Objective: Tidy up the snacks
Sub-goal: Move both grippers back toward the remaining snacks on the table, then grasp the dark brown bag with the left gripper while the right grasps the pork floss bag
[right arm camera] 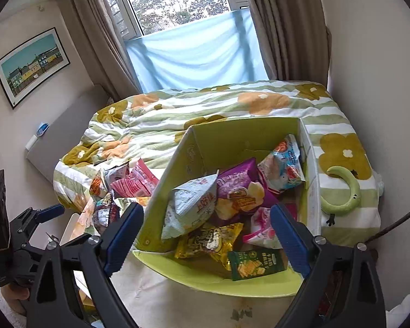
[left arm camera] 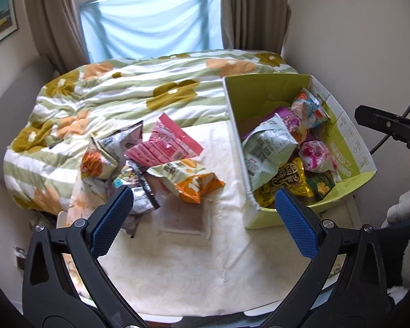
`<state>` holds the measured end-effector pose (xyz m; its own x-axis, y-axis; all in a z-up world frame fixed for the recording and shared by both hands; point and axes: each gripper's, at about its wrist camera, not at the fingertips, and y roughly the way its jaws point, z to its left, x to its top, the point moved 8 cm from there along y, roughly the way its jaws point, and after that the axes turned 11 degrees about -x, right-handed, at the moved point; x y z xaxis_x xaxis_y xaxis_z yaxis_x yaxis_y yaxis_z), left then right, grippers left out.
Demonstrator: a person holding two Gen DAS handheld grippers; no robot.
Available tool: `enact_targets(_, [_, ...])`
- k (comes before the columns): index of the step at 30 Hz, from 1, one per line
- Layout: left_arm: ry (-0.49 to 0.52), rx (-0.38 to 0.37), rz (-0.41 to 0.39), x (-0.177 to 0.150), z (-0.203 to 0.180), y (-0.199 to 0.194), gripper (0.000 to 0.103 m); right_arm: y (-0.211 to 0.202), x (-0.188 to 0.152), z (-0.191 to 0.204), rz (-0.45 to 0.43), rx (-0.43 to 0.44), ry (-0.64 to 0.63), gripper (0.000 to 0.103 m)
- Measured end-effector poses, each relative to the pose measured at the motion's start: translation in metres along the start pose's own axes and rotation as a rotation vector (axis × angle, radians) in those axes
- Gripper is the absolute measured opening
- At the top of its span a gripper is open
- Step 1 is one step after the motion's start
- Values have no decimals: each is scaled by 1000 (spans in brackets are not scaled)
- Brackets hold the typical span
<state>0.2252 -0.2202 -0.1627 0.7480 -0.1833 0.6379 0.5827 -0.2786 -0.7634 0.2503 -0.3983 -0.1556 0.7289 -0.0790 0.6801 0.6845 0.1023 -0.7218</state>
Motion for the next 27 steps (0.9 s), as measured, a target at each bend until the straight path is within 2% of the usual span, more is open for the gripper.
enact_targets(4, [-5, 19, -4, -11, 35, -9, 103, 3, 1, 26, 0, 11, -17, 92])
enact_targets(10, [27, -22, 21, -21, 82, -12, 103, 12, -5, 72, 4, -11, -4, 92])
enact_targets(20, [179, -147, 80, -30, 139, 6, 103, 36, -19, 155, 25, -83, 5, 92])
enact_targets(27, [285, -245, 131, -41, 166, 41, 102, 70, -38, 192, 47, -164, -12, 92])
